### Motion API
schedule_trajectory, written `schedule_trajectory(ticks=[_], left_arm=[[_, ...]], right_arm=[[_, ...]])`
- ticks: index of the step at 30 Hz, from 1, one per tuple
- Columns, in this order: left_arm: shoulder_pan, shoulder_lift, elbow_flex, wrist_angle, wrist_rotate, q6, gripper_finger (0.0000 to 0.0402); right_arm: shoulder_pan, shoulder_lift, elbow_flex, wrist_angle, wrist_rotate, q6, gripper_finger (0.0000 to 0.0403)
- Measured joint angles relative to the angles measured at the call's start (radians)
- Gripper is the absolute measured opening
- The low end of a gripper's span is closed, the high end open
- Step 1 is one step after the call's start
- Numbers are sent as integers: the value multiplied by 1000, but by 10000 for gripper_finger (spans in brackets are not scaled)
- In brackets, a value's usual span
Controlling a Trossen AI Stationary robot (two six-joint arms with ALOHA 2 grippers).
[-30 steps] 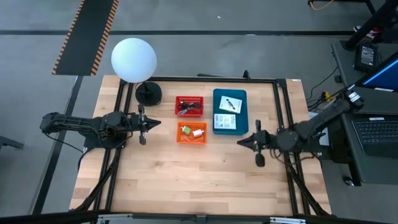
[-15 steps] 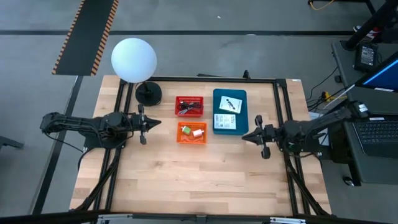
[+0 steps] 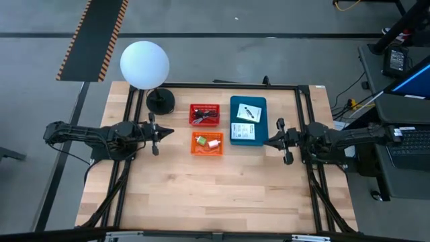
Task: Pick and place items into bin
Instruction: Return to Home Position
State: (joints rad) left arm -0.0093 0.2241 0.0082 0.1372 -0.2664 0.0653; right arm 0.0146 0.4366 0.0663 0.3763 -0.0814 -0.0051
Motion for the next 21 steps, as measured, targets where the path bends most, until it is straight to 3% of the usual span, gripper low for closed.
schedule_trajectory(ticks=[6, 11, 21], left_arm=[[0, 0, 0, 0, -2, 0, 3], [0, 0, 0, -2, -1, 0, 3], [0, -8, 0, 16, -56, -1, 3]], right_arm=[[-55, -9, -59, 50, -9, -17, 0], [-98, -36, -58, 69, -108, -7, 0], [-104, -39, -58, 55, -112, 67, 0]])
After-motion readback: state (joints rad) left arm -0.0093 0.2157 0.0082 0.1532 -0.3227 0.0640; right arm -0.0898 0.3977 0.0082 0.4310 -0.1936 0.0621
